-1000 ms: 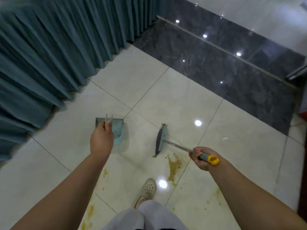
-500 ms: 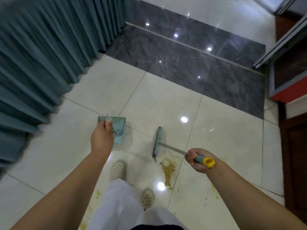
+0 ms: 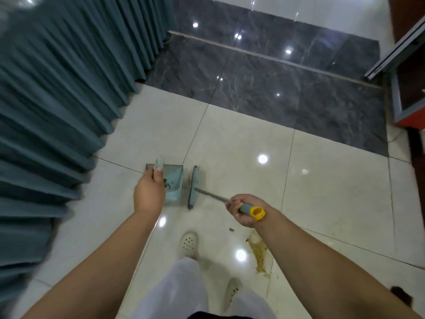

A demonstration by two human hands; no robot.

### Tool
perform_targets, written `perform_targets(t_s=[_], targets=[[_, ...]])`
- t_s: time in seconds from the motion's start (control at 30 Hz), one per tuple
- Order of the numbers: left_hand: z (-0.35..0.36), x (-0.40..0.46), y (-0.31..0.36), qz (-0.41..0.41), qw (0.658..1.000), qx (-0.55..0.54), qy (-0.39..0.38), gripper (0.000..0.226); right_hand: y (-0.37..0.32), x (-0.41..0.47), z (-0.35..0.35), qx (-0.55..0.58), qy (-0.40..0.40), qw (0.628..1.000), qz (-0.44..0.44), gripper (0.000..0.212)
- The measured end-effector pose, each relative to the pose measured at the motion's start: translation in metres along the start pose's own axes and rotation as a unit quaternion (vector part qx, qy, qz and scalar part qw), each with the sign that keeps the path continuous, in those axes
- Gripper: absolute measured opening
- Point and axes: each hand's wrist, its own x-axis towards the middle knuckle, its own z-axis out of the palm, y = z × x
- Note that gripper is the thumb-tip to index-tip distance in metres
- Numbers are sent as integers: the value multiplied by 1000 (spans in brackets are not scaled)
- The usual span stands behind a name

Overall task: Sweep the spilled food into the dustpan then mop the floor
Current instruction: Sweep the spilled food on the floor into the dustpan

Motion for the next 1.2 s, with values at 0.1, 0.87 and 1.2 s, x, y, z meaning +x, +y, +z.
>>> perform_targets(t_s=[0.1, 0.87, 1.2], targets=[[-10, 39, 6, 12, 999, 25, -15, 44, -8, 24, 34, 24, 0, 1000, 1, 12], [54, 93, 82, 169, 958, 117, -201, 45, -7, -26, -95, 384, 98, 904, -160, 14], [86, 80, 105, 209, 939, 94, -257, 47, -6, -58, -87, 410, 82, 889, -187, 15]])
